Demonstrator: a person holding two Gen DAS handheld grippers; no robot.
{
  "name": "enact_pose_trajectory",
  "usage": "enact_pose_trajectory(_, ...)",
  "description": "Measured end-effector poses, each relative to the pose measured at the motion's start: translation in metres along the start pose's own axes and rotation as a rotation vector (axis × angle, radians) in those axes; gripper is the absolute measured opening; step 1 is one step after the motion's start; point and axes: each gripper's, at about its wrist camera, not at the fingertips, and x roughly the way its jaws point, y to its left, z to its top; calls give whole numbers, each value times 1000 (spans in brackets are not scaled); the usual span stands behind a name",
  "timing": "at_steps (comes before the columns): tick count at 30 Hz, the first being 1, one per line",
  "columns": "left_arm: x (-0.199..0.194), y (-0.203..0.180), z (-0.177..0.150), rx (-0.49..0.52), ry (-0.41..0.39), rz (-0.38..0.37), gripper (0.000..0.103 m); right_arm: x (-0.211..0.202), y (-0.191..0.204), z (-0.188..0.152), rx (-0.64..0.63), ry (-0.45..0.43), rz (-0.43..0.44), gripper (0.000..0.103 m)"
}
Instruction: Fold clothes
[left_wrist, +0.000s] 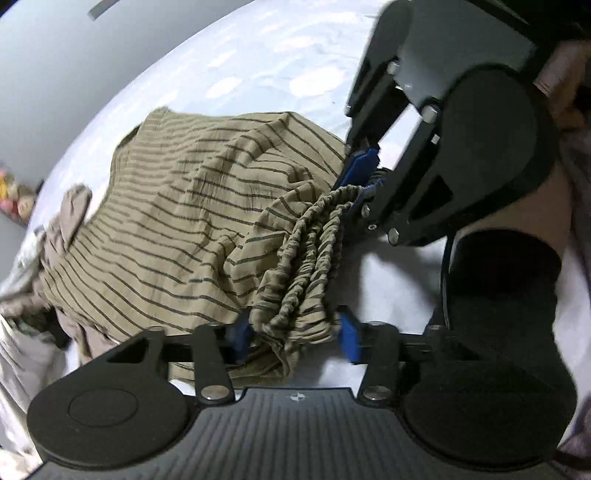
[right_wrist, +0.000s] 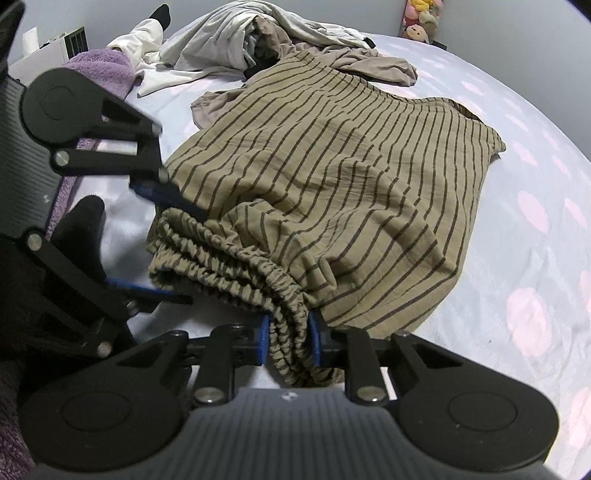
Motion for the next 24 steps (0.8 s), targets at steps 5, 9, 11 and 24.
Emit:
enact_pose_trajectory(5, 2, 14, -1, -106, 14, -40, 31, 3, -3, 1, 17, 17, 18, 29)
enact_pose_trajectory(9, 5, 18, 0, -143, 36, -41, 30, 8, -11, 5, 65, 39, 47, 31)
enact_pose_trajectory(11, 6, 18, 0, -155, 45, -36, 30, 9, -16, 6, 96, 52, 65, 32)
enact_pose_trajectory(24, -31, 37, -3, -279, -16, -35, 21, -5, 8, 9, -107, 63, -6, 59)
